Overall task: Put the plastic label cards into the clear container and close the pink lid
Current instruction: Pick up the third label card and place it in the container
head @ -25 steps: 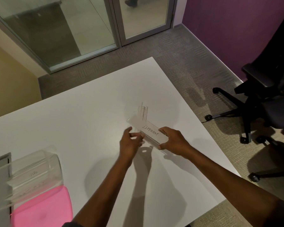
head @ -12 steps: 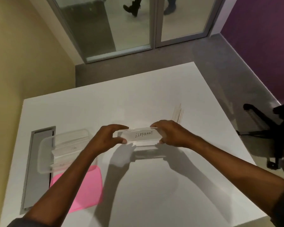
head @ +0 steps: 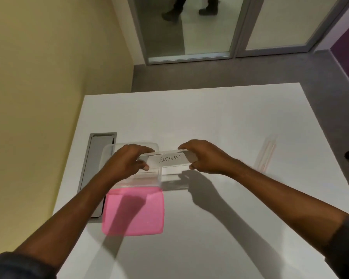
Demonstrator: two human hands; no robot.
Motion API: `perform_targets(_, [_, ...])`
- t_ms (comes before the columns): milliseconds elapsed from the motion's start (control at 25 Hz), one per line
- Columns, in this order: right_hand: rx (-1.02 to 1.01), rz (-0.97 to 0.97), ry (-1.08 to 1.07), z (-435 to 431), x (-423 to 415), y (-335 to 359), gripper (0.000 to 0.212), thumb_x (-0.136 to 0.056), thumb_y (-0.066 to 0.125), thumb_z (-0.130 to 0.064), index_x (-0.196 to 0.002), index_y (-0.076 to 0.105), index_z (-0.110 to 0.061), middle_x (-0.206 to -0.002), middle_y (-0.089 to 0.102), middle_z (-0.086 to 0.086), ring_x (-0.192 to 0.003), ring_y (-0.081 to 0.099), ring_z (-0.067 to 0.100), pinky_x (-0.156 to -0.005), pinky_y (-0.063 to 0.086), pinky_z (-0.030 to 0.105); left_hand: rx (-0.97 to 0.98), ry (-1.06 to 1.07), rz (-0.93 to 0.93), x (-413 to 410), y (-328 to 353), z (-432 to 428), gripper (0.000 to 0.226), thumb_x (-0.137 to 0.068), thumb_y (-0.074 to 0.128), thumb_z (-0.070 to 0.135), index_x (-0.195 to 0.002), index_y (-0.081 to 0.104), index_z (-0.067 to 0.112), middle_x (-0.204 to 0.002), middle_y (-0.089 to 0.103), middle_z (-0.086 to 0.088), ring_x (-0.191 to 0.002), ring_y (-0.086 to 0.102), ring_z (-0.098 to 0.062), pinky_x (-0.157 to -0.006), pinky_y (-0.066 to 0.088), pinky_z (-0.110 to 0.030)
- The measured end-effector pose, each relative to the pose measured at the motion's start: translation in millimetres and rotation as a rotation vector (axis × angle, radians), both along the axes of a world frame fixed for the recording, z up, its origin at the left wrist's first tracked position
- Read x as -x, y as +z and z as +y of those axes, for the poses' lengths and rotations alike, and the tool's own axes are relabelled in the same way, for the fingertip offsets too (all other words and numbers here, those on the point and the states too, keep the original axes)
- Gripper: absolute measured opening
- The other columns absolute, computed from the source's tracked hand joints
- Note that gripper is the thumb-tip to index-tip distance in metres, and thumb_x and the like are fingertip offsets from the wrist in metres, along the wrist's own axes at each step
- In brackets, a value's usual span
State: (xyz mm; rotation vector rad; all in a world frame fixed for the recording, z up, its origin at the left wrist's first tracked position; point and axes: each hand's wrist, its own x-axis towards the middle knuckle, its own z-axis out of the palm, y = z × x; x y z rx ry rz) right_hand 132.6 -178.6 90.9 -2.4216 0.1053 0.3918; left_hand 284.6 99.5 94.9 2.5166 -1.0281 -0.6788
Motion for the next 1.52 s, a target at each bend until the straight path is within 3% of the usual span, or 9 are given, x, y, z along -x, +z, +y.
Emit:
perform_targets(240, [0.086,-0.039,0.117,75,-65,-8,0.068,-0.083,0.075,-0.009,-0.147,0.057,-0.024,-0.133,0.064,0.0,-0.125,0.058,0.024,-0.095,0.054,0.045,-0.088,0.055,-0.119,-48,-11,72,0.067,-0.085,0.084,0.001,-0.143,0.07,0.032,-0.127,0.079,0.005,-0.122,0.07,-0.02,-0.088,0.048,-0.03])
perform_targets(600, [0.301,-0.03,0.319,135,-118,-55,0.065,-0.08,0.088,-0.019,-0.138,0.059,-0.013,-0.125,0.069,0.007,-0.112,0.066,0.031,-0.079,0.057,0.041,-0.16,0.025,-0.094,-71,-45,119,0.065,-0.083,0.074,-0.015,-0.137,0.076,0.021,-0.127,0.08,-0.005,-0.095,0.082,-0.016,-0.083,0.057,-0.032])
perform_targets(800, [0.408,-0.014,0.358,146,-123,-79,0.021,-0.085,0.076,-0.011,-0.105,0.07,-0.008,-0.103,0.074,0.012,-0.092,0.072,0.036,-0.068,0.054,0.039,-0.234,-0.034,-0.12,-67,-68,118,0.064,-0.086,0.081,-0.004,-0.144,0.071,0.022,-0.13,0.079,-0.002,-0.096,0.082,-0.012,-0.091,0.062,-0.035])
perform_targets(960, [0.44,0.028,0.368,149,-122,-88,0.022,-0.085,0.075,-0.01,-0.107,0.071,-0.008,-0.107,0.074,0.013,-0.094,0.072,0.038,-0.071,0.057,0.04,-0.308,-0.108,-0.165,-68,-82,112,0.063,-0.083,0.09,0.012,-0.142,0.072,0.027,-0.132,0.079,0.001,-0.111,0.077,-0.019,-0.094,0.06,-0.035])
perform_targets(1200, [0.466,0.044,0.403,155,-120,-97,0.019,-0.089,0.072,-0.008,-0.107,0.068,-0.007,-0.109,0.072,0.014,-0.099,0.071,0.037,-0.066,0.044,0.035,-0.374,-0.146,-0.134,-70,-92,107,0.047,-0.077,0.091,0.016,-0.12,0.074,0.025,-0.116,0.08,-0.001,-0.102,0.076,-0.025,-0.086,0.062,-0.035])
perform_targets(1520, [0.461,0.043,0.398,162,-113,-100,0.021,-0.091,0.062,-0.001,-0.111,0.067,-0.005,-0.111,0.071,0.015,-0.1,0.071,0.037,-0.068,0.047,0.037,-0.432,-0.204,-0.185,-64,-99,101,0.05,-0.083,0.088,0.016,-0.128,0.066,0.019,-0.128,0.074,-0.004,-0.114,0.071,-0.028,-0.087,0.058,-0.037])
